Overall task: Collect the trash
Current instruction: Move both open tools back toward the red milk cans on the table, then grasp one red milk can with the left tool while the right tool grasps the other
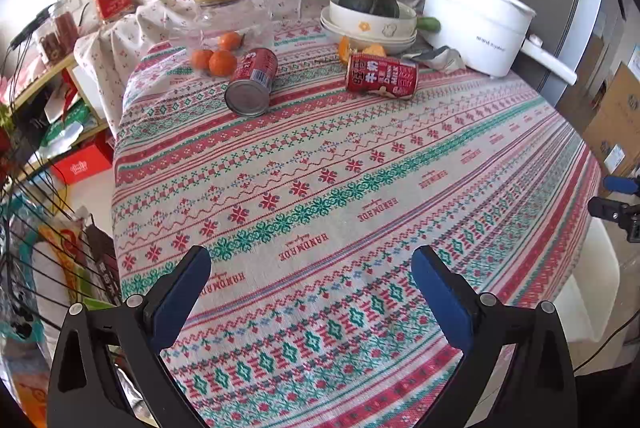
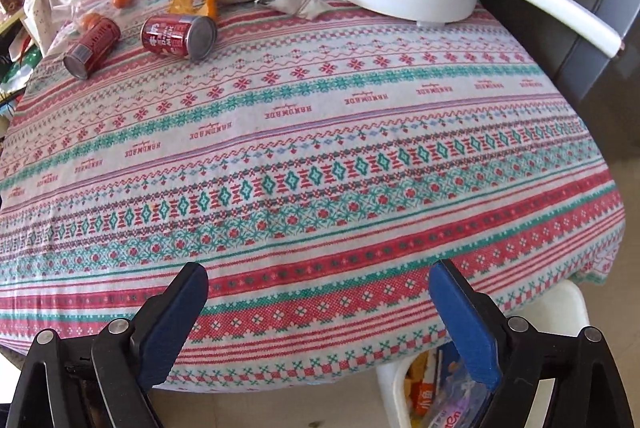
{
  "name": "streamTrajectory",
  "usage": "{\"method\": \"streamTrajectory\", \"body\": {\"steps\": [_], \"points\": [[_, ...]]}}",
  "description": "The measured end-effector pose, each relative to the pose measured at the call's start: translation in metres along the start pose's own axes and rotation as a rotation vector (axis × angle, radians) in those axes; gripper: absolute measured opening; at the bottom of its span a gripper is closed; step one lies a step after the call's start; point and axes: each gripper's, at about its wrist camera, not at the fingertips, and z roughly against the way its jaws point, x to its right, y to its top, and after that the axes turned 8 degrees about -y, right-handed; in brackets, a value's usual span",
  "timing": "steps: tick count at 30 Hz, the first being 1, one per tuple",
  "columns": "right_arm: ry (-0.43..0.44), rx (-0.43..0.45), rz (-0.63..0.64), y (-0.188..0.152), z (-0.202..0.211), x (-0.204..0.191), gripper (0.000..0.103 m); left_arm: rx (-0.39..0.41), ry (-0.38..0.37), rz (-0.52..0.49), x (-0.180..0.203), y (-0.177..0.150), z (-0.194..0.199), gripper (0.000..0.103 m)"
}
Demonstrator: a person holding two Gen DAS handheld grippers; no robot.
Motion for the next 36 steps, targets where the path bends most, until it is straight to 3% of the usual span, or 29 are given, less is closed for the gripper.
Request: {"method": "streamTrajectory", "body": {"steps": [5,9,13,20,25,28,30,36], "points": [[-0.012,-0.009,0.037,0.012,-0.017,-0.002,0.095,-0.029,0.04,-0.037,-0.017,0.033,-0.029,0.101],[-0.008,0.016,0.071,0.022,-0.026,-0.002,0.095,0.032,0.027,-0.005,-0.044,0.071,-0.046,0.101],[0.089,0.051,0.099,0.042,-0.044,-0.007,0.097,0.086,-0.022,0.028,-0.065,0.094,-0.072,0.101],[0.172,0.177,0.258,0.096,-0.079,-0.052,0.097,0.143,-0.041,0.055,-0.084,0.105,-0.111,0.099],[0.261,0.183,0.271,0.134,-0.115,-0.081,0.097,0.146,-0.109,0.096,-0.096,0.106,-0.122,0.086],[0.311,0.18,0.268,0.15,-0.134,-0.099,0.097,0.168,-0.143,0.092,-0.098,0.11,-0.121,0.086],[0.334,0.181,0.268,0.159,-0.144,-0.108,0.097,0.156,-0.152,0.093,-0.098,0.114,-0.127,0.086],[0.364,0.186,0.249,0.172,-0.163,-0.122,0.097,0.134,-0.161,0.142,-0.105,0.124,-0.14,0.071]]}}
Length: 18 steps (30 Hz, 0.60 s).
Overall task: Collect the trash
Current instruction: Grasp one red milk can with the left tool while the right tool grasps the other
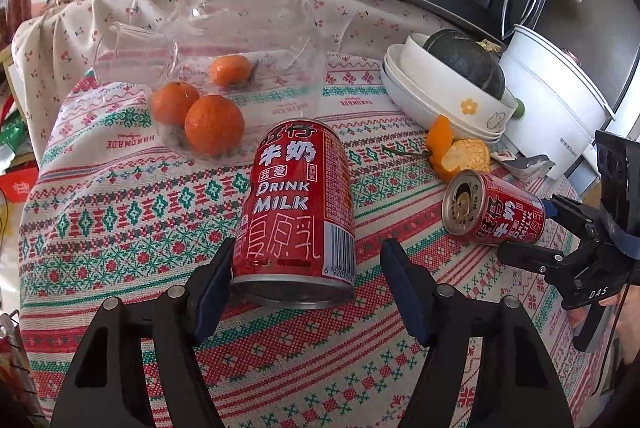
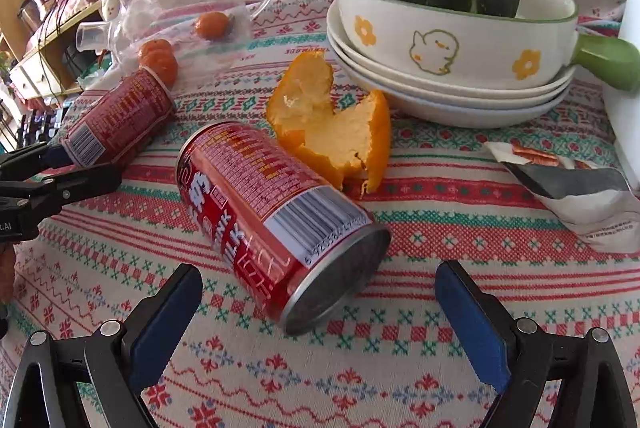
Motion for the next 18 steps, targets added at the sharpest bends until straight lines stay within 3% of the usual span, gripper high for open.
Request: {"method": "streamTrajectory", "body": {"steps": [4,6,11,18], "points": [[0.016,0.018,-0.025,0.005,-0.003,0.003,0.097,0.013,0.002,0.019,-0.005,-0.001,0.003,0.055],[0.028,0.022,-0.036,0.007,-0.002,0.003,0.094,0.013,0.007,0.024,-0.005,-0.002,0.006,0.055],[0.043,0.021,-0.023,0.009,0.005,-0.007,0.072,-0.009,0.033,-0.007,0.009,-0.008,0.021,0.055],[0.014,-0.008,0.001,-0.005,0.041,-0.022,0.067,-0.015,0.028,-0.053,0.047,-0.018,0.062,0.055]]}}
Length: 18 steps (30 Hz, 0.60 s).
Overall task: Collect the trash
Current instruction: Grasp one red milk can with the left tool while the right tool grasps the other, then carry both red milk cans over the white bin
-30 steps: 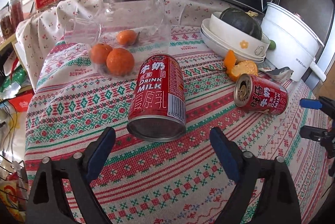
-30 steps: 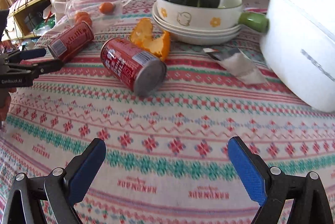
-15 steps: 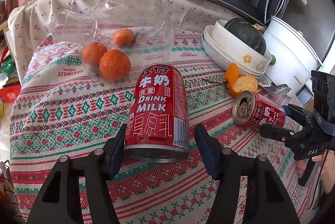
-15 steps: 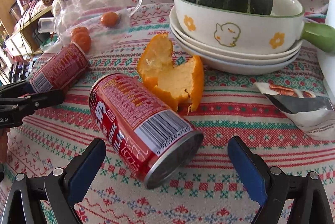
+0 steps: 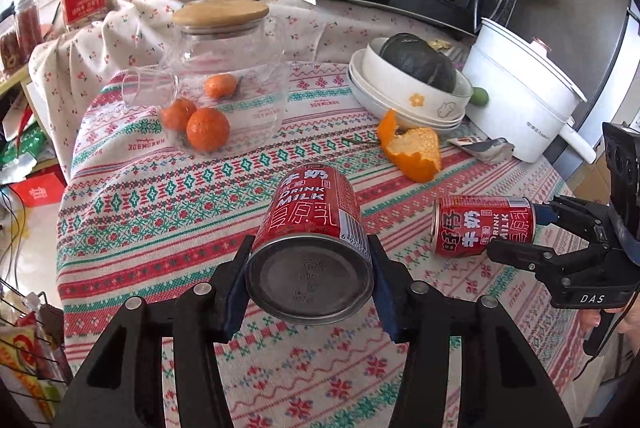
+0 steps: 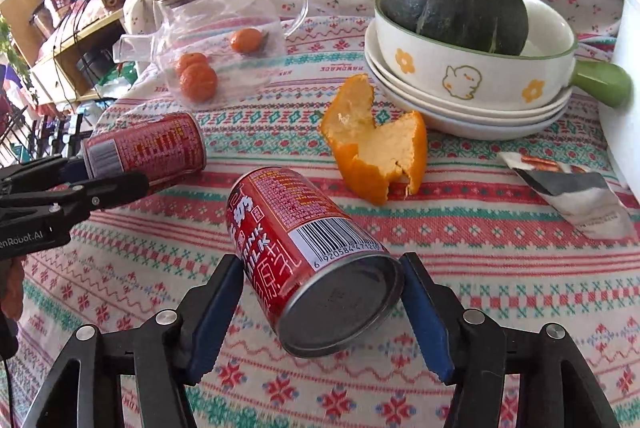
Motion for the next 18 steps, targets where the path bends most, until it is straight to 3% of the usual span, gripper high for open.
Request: {"method": "streamTrajectory", "body": {"steps": [18], "points": [[-0.213,-0.089,-0.023,-0.109,0.143,0.006,0.059,-0.09,-0.025,-0.046,0.097,-0.067,0.085,0.055]]}}
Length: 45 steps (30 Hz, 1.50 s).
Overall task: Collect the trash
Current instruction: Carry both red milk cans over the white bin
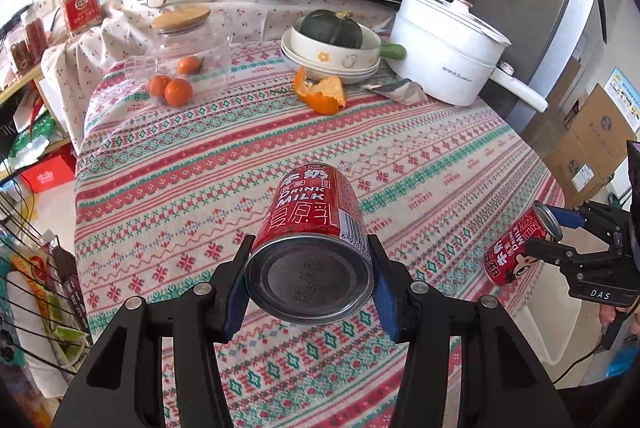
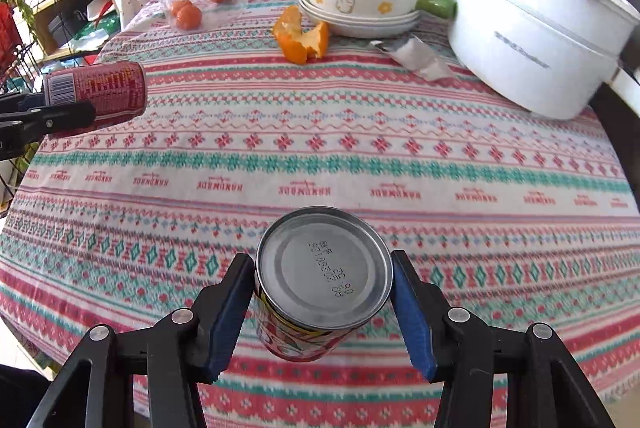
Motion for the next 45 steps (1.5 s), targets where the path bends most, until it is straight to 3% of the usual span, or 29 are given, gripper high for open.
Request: {"method": "streamTrajectory", "body": {"steps": [10,13,18,25,36,45], "points": [[-0.058,0.004,-0.127,-0.061,0.045,0.032,0.059,-0.041,-0.105,-0.041,0.073,-0.036,0.009,0.055],[-0.093,-0.035,-0.19,-0.076,0.055,0.046,0.059,-0.071,-0.158,-0.062,0.1,-0.045,0.001,0.055],[-0.099,-0.119,-0.361,-0.107,0.075,0.082,0.059,-0.12,-0.238,-0.16,0.158,-0.053,-0.016,0.055],[-0.154,-0.127,-0.466,-0.147,0.098,0.131,0.059,-0.166,-0.343,-0.244,0.227,-0.059,-0.037,0.055],[-0.21,-0.189,-0.563,-0.207,0.111,0.183,0.059,-0.273,-0.382,-0.414,0.314,-0.095,-0.084,0.055],[-0.231,-0.224,-0.603,-0.235,0.116,0.208,0.059,-0.295,-0.367,-0.466,0.331,-0.103,-0.113,0.055]]}}
